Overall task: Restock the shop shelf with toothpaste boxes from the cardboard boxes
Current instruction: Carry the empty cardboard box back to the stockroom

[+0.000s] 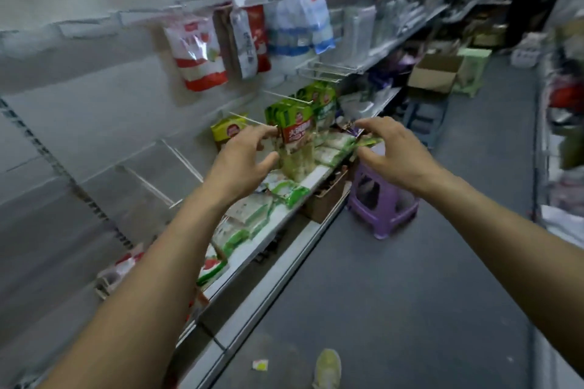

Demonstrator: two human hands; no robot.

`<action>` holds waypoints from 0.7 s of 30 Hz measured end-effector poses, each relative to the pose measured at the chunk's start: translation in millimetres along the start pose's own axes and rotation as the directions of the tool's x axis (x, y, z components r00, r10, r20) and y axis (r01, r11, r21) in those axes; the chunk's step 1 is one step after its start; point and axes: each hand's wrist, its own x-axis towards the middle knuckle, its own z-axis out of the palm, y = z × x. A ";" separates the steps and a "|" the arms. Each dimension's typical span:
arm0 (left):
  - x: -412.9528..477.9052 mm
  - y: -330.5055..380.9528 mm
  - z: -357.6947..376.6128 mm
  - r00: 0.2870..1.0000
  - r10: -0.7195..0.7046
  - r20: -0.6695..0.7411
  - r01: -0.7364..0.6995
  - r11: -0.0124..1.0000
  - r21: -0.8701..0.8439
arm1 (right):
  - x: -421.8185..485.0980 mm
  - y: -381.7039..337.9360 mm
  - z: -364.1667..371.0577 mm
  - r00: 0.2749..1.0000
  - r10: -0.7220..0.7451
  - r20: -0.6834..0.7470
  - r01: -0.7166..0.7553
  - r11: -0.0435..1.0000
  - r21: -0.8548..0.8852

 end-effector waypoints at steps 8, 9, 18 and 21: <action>239.8 51.2 121.4 0.985 0.157 0.066 -0.156 0.987 -0.023 | 112.6 178.3 -53.8 0.966 0.252 -0.063 -0.253 0.967 -0.021; 265.8 63.2 139.5 0.983 0.169 0.073 -0.166 0.985 -0.046 | 124.6 199.5 -62.0 0.956 0.283 -0.085 -0.285 0.958 -0.025; 458.1 190.1 326.6 0.947 0.304 0.103 -0.269 0.926 -0.264 | 206.4 421.1 -144.0 0.914 0.360 -0.188 -0.385 0.915 -0.120; 523.8 230.2 392.4 0.954 0.273 0.126 -0.225 0.926 -0.303 | 243.0 509.1 -178.0 0.914 0.367 -0.175 -0.391 0.911 -0.132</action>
